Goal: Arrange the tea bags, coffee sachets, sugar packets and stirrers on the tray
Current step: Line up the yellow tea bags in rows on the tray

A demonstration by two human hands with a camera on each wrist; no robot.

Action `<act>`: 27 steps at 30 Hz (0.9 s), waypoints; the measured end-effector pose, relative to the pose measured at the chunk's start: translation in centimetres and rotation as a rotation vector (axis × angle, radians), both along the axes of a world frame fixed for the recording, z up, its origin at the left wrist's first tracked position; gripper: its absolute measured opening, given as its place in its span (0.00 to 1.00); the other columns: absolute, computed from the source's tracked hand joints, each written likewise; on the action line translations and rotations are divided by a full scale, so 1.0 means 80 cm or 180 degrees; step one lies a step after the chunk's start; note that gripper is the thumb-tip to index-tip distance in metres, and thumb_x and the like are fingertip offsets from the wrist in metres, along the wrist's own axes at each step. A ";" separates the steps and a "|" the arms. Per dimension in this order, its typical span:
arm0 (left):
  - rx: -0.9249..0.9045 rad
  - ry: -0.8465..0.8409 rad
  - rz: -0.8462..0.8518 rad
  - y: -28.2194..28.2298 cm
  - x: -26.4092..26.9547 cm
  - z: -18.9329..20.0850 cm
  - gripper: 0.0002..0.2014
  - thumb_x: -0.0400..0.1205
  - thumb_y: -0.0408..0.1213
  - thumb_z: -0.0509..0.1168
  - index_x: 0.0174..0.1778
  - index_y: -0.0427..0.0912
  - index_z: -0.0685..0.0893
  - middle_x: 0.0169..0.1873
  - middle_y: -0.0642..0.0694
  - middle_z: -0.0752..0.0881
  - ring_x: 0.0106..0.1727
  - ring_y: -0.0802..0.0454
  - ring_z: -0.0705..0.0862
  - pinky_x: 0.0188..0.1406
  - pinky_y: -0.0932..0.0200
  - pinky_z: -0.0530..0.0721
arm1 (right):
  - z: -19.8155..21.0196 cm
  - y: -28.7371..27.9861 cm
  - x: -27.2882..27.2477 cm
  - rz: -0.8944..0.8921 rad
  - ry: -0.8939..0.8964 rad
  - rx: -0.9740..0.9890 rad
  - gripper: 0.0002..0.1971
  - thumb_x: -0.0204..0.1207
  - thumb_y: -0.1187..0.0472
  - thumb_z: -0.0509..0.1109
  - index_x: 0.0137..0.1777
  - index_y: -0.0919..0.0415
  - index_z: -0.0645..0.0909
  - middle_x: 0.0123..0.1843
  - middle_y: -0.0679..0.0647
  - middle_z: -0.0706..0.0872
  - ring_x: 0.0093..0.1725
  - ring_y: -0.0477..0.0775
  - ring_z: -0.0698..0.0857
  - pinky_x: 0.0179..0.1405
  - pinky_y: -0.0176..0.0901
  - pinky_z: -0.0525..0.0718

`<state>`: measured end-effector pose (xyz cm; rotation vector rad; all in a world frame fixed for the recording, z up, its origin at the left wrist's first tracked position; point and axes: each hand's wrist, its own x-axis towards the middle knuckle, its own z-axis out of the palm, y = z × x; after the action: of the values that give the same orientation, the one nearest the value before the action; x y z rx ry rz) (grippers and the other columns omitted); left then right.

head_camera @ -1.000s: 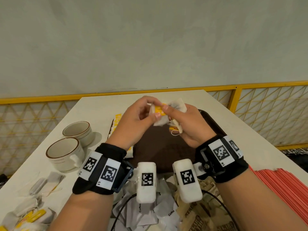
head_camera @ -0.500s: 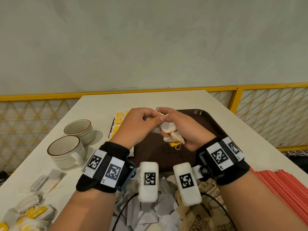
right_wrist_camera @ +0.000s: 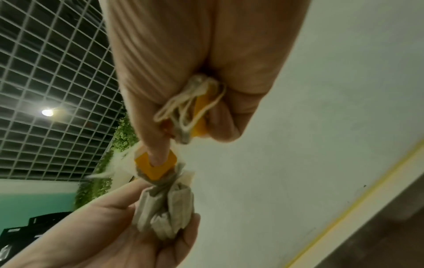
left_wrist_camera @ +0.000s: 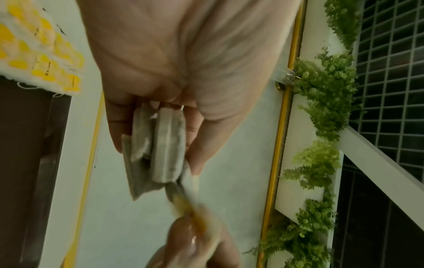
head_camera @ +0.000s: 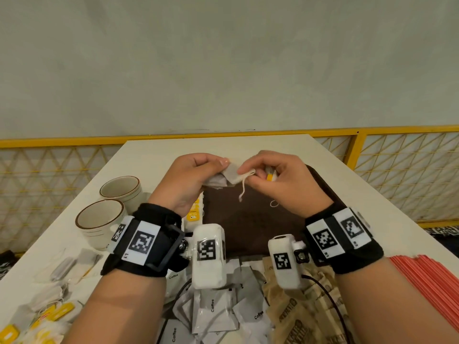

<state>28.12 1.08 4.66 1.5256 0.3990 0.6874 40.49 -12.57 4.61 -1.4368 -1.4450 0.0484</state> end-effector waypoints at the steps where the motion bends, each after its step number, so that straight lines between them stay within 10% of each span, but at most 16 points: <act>1: 0.0050 0.0024 0.0026 0.001 0.001 -0.001 0.08 0.80 0.30 0.66 0.37 0.39 0.88 0.35 0.43 0.90 0.40 0.48 0.87 0.49 0.53 0.85 | -0.002 0.003 0.002 -0.0127 0.0071 0.0079 0.05 0.72 0.68 0.76 0.46 0.59 0.88 0.33 0.61 0.79 0.34 0.39 0.74 0.43 0.27 0.72; 5: 0.0694 0.0277 0.0206 0.005 -0.001 -0.005 0.11 0.82 0.28 0.64 0.44 0.45 0.90 0.44 0.42 0.91 0.50 0.47 0.88 0.56 0.54 0.83 | 0.003 0.003 0.012 -0.0457 0.0622 0.0268 0.01 0.71 0.60 0.77 0.40 0.55 0.87 0.41 0.49 0.84 0.42 0.45 0.82 0.46 0.37 0.79; 9: 0.1033 0.0150 0.0251 0.003 -0.003 -0.005 0.16 0.80 0.23 0.65 0.54 0.50 0.87 0.36 0.52 0.89 0.42 0.57 0.84 0.41 0.66 0.82 | 0.015 -0.011 0.015 0.0370 0.1307 -0.0233 0.06 0.66 0.60 0.75 0.42 0.61 0.87 0.39 0.50 0.90 0.40 0.47 0.86 0.43 0.35 0.84; 12: 0.1152 0.0243 0.0314 0.001 -0.002 -0.004 0.24 0.78 0.25 0.69 0.65 0.56 0.80 0.36 0.30 0.87 0.39 0.49 0.83 0.44 0.48 0.85 | 0.019 -0.016 0.013 0.0323 0.1216 -0.0287 0.06 0.68 0.63 0.75 0.44 0.63 0.87 0.37 0.51 0.90 0.38 0.48 0.87 0.42 0.34 0.85; 16: 0.1111 0.0257 0.0380 -0.006 -0.001 -0.001 0.24 0.74 0.26 0.72 0.66 0.48 0.81 0.38 0.44 0.92 0.38 0.57 0.89 0.39 0.64 0.84 | 0.020 -0.015 0.001 0.0764 0.1626 -0.0486 0.10 0.63 0.63 0.76 0.45 0.61 0.86 0.39 0.54 0.91 0.40 0.49 0.89 0.45 0.38 0.87; 23: 0.1327 0.0451 -0.0010 -0.016 -0.004 0.004 0.25 0.76 0.26 0.69 0.67 0.53 0.80 0.41 0.48 0.92 0.46 0.52 0.91 0.60 0.49 0.84 | 0.000 0.008 0.002 -0.0421 0.1080 -0.0443 0.15 0.69 0.63 0.80 0.55 0.56 0.86 0.34 0.51 0.84 0.32 0.44 0.83 0.43 0.40 0.83; 27: 0.1339 0.0387 -0.0350 -0.019 -0.009 0.009 0.20 0.80 0.22 0.64 0.62 0.49 0.77 0.36 0.45 0.91 0.39 0.49 0.88 0.49 0.52 0.82 | -0.002 0.009 0.004 -0.0479 0.1111 -0.0433 0.07 0.70 0.63 0.78 0.48 0.57 0.87 0.37 0.53 0.84 0.35 0.47 0.81 0.39 0.44 0.83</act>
<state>27.38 -0.45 5.35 1.9794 0.2679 0.6180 40.84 -11.86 4.41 -1.5554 -1.0625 0.2935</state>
